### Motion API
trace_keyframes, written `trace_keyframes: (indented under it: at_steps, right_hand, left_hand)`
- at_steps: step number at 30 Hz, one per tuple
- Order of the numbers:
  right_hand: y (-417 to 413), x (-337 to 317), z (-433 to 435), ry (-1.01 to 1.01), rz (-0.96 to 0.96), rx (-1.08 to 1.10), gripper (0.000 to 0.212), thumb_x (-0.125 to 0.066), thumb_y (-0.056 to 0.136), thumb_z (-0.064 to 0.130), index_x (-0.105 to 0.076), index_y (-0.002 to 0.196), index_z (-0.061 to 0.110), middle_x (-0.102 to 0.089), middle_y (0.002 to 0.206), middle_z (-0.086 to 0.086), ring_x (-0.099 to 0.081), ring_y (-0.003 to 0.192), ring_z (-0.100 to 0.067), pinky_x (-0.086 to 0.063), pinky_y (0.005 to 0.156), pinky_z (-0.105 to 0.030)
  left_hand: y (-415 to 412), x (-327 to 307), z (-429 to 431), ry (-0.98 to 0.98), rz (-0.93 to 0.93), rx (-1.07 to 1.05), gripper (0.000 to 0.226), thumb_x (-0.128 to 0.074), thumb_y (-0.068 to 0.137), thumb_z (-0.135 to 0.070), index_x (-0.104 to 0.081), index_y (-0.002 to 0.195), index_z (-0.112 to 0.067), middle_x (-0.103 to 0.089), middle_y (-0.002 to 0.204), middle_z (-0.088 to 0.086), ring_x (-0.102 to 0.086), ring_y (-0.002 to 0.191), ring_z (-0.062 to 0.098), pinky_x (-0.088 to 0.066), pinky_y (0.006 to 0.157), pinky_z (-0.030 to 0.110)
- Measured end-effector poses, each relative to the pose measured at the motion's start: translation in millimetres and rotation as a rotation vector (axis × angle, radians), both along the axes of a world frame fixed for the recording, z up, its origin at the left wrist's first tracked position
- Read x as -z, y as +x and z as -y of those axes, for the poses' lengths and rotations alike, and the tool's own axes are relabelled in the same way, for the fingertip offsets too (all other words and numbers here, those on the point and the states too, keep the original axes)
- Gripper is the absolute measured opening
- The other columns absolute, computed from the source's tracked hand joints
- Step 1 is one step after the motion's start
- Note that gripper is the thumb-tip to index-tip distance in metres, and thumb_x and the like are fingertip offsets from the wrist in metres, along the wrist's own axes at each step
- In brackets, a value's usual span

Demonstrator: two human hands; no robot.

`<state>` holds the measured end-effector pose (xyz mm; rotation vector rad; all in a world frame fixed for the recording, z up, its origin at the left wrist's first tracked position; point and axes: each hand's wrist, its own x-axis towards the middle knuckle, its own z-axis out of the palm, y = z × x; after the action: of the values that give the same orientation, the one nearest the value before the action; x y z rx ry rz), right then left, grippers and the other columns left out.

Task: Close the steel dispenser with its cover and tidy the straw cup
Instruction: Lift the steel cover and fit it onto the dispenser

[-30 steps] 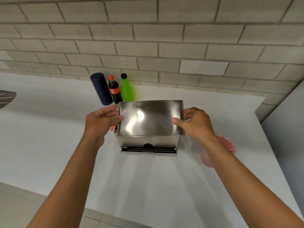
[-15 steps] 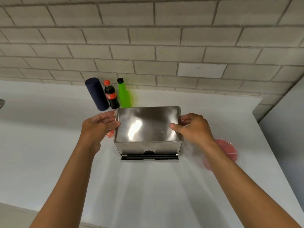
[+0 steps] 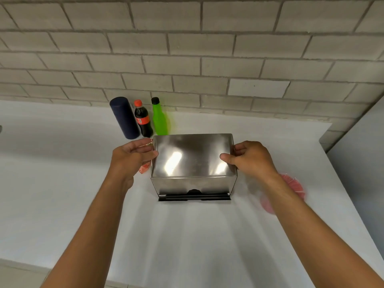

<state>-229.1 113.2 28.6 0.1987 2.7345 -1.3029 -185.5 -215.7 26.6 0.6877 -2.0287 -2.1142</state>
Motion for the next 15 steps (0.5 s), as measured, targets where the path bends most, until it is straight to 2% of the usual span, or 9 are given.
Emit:
trace_keyframes:
  at_steps: [2, 6, 9, 12, 15]
  right_hand:
    - [-2.3, -1.1, 0.6, 0.011, 0.009, -0.007, 0.044, -0.091, 0.067, 0.05, -0.069, 0.097, 0.027, -0.072, 0.086, 0.017, -0.072, 0.081, -0.009, -0.052, 0.07, -0.025]
    - [-7.2, -2.7, 1.2, 0.025, 0.027, -0.022, 0.043, -0.091, 0.067, 0.05, -0.068, 0.095, 0.027, -0.075, 0.09, 0.013, -0.074, 0.085, -0.014, -0.057, 0.085, -0.033]
    - [-9.2, -3.5, 1.9, 0.041, 0.034, -0.029, 0.044, -0.09, 0.068, 0.051, -0.069, 0.096, 0.024, -0.076, 0.091, 0.011, -0.074, 0.087, -0.015, -0.057, 0.089, -0.035]
    - [-10.1, -2.8, 3.0, 0.047, 0.039, -0.033, 0.035, -0.089, 0.069, 0.05, -0.067, 0.082, 0.027, -0.077, 0.087, 0.009, -0.074, 0.084, -0.017, -0.057, 0.09, -0.039]
    - [-11.3, -2.3, 3.4, 0.051, 0.045, -0.036, 0.034, -0.089, 0.069, 0.049, -0.066, 0.075, 0.025, -0.077, 0.084, 0.007, -0.074, 0.082, -0.018, -0.058, 0.089, -0.042]
  left_hand:
    - [-2.3, -0.2, -0.3, -0.004, 0.008, -0.003, 0.043, -0.089, 0.072, 0.006, -0.08, 0.108, -0.015, -0.083, 0.098, 0.005, -0.08, 0.089, 0.017, -0.064, 0.077, 0.025]
    - [-6.8, -0.8, 0.7, -0.019, 0.023, 0.007, 0.043, -0.09, 0.072, 0.005, -0.08, 0.108, -0.017, -0.083, 0.095, 0.002, -0.08, 0.087, 0.017, -0.064, 0.076, 0.026]
    - [-7.9, 1.2, 2.1, -0.016, 0.026, 0.019, 0.044, -0.089, 0.073, 0.005, -0.079, 0.111, -0.015, -0.083, 0.096, 0.002, -0.08, 0.088, 0.017, -0.063, 0.073, 0.023]
    - [-9.2, 3.6, 2.6, -0.018, 0.03, 0.024, 0.045, -0.089, 0.073, 0.006, -0.079, 0.112, -0.013, -0.083, 0.096, 0.003, -0.08, 0.086, 0.016, -0.062, 0.069, 0.02]
    - [-11.3, 5.8, 3.4, -0.02, 0.031, 0.03, 0.045, -0.089, 0.073, 0.006, -0.079, 0.112, -0.014, -0.083, 0.096, 0.004, -0.08, 0.09, 0.02, -0.063, 0.07, 0.021]
